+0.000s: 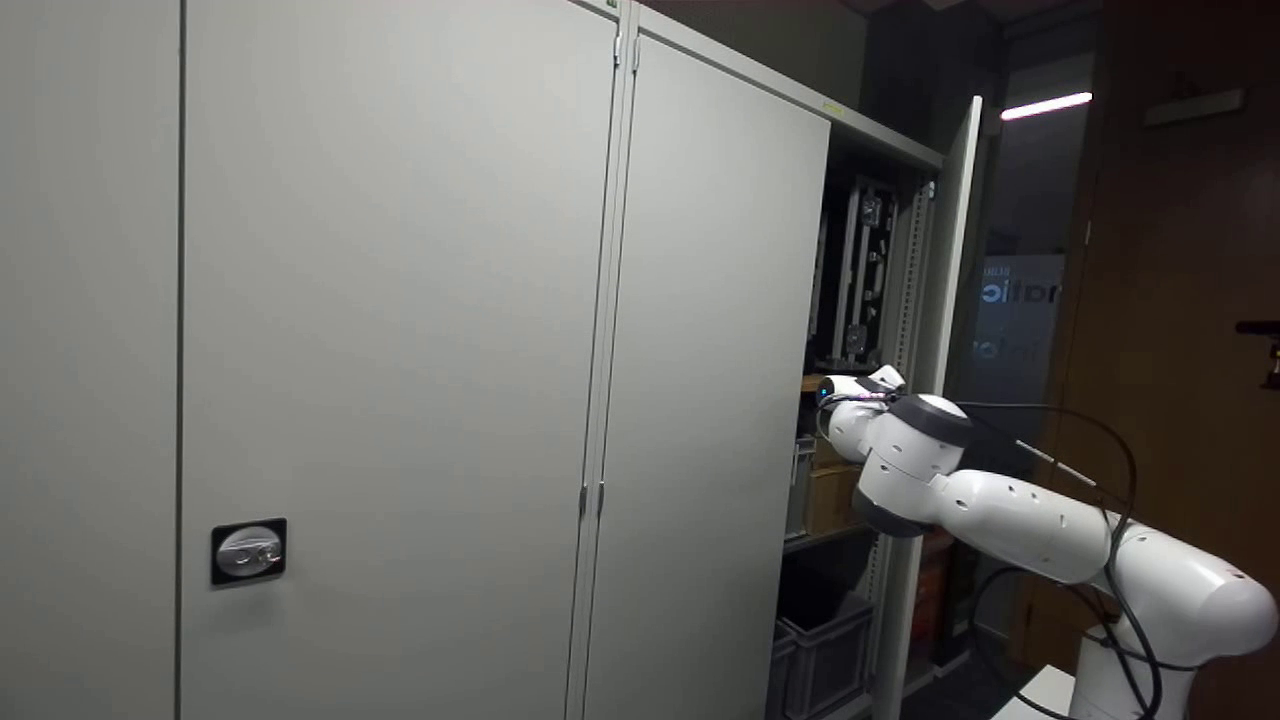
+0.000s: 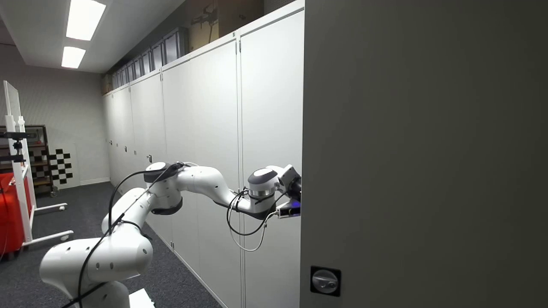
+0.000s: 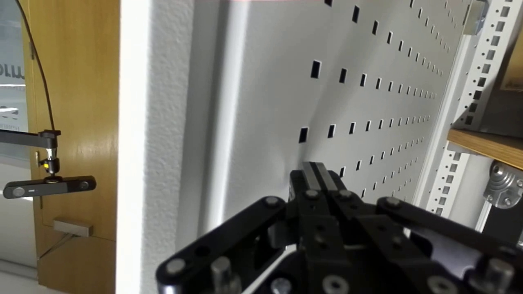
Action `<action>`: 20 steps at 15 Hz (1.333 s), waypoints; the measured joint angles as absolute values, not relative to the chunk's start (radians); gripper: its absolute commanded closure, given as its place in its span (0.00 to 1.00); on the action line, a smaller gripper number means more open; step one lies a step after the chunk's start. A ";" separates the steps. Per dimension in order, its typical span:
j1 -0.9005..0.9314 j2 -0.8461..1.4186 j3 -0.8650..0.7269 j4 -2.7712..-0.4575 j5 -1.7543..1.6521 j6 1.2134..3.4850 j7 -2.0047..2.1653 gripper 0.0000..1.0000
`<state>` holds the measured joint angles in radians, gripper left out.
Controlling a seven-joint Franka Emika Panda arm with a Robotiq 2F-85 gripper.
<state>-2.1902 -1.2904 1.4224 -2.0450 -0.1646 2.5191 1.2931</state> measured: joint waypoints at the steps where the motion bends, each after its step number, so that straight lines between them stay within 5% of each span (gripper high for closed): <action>1: -2.194 -1.290 1.422 -2.045 -0.165 2.519 1.293 1.00; 20: -2.226 -1.292 1.407 -2.060 -0.165 2.520 1.293 1.00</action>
<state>-2.2263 -1.2918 1.4073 -2.0597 -0.1646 2.5198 1.2932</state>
